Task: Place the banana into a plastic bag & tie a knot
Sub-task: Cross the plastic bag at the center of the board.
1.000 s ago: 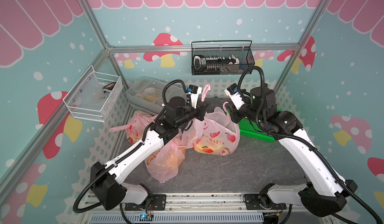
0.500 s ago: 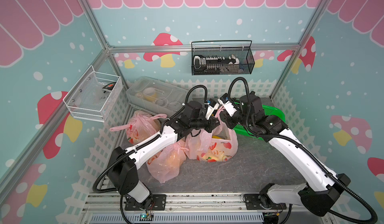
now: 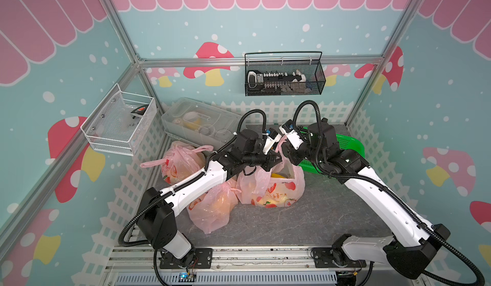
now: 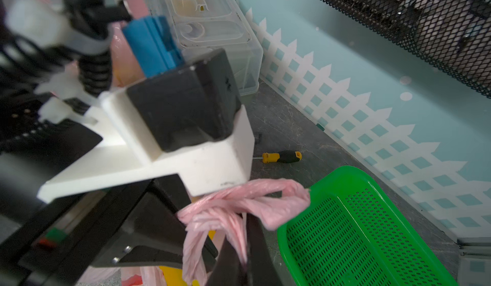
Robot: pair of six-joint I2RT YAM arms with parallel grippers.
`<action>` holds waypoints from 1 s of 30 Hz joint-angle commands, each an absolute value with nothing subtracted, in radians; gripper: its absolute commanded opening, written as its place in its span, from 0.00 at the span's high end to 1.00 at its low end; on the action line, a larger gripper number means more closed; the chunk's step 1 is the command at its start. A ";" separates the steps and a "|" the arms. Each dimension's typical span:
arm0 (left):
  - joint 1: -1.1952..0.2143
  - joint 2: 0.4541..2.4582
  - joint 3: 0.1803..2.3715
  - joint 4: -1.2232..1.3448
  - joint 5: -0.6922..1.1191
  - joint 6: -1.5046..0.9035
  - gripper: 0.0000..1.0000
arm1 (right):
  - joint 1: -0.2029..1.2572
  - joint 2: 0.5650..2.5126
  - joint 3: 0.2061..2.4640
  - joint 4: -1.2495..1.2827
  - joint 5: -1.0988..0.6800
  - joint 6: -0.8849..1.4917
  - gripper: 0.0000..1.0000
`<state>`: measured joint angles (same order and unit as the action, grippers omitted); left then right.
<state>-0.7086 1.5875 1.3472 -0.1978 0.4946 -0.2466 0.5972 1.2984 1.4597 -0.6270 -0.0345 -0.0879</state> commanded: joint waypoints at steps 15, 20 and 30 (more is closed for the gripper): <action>-0.673 1.528 1.272 -0.216 0.572 -0.196 0.95 | 0.619 1.234 1.404 -0.532 0.020 -0.116 1.00; -0.672 1.521 1.261 -0.175 0.584 -0.213 0.91 | 0.646 1.234 1.389 -0.525 -0.056 -0.135 1.00; -0.675 1.504 1.224 -0.112 0.695 -0.163 0.70 | 0.663 1.252 1.394 -0.506 -0.046 -0.158 1.00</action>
<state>-0.6731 1.5433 1.2427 -0.1417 0.6266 -0.2001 0.6556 1.2560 1.3956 -0.5323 -0.0429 -0.1226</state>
